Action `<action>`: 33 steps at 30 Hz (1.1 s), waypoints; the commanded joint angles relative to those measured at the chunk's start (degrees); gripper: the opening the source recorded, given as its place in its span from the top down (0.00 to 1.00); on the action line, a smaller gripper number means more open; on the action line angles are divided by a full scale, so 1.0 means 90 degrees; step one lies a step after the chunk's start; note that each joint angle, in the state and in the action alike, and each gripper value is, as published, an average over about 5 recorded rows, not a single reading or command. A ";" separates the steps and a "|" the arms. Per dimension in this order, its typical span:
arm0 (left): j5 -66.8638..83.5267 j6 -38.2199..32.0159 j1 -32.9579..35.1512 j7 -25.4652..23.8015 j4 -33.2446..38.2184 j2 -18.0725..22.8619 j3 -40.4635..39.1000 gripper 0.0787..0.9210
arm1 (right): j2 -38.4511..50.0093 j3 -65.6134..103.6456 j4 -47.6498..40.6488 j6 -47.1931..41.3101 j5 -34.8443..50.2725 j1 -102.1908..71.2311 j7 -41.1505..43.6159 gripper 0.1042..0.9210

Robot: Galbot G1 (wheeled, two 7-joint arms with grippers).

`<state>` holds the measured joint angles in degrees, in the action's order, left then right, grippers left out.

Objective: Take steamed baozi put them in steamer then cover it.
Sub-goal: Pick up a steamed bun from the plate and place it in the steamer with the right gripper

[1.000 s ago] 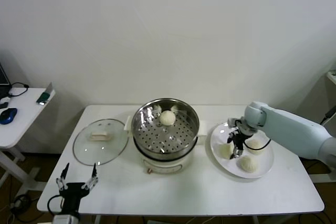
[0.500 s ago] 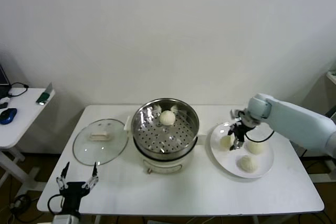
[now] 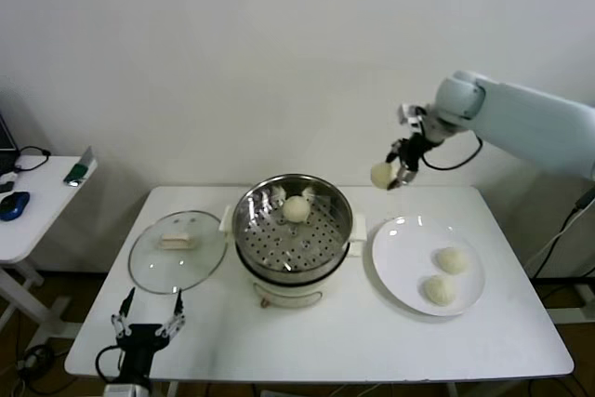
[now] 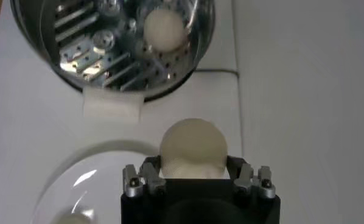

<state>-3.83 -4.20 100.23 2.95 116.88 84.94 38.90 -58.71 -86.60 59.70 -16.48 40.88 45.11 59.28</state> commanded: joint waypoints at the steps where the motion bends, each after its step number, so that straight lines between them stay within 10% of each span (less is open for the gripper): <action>1: 0.0042 -0.0004 0.0149 -0.0014 0.0162 -0.0020 -0.0085 0.12 | -0.1462 -0.0272 0.0233 -0.0464 0.1150 0.0854 -0.0399 0.28; 33: 0.0036 0.0000 0.0286 -0.0055 0.0297 -0.0151 -0.0061 0.12 | -0.2975 -0.0481 -0.0013 -0.0731 0.0762 -0.1294 -0.1040 0.28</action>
<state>-3.53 -4.19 102.62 2.51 119.64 83.77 38.27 -83.44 -90.18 60.51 -22.77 48.42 37.49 50.52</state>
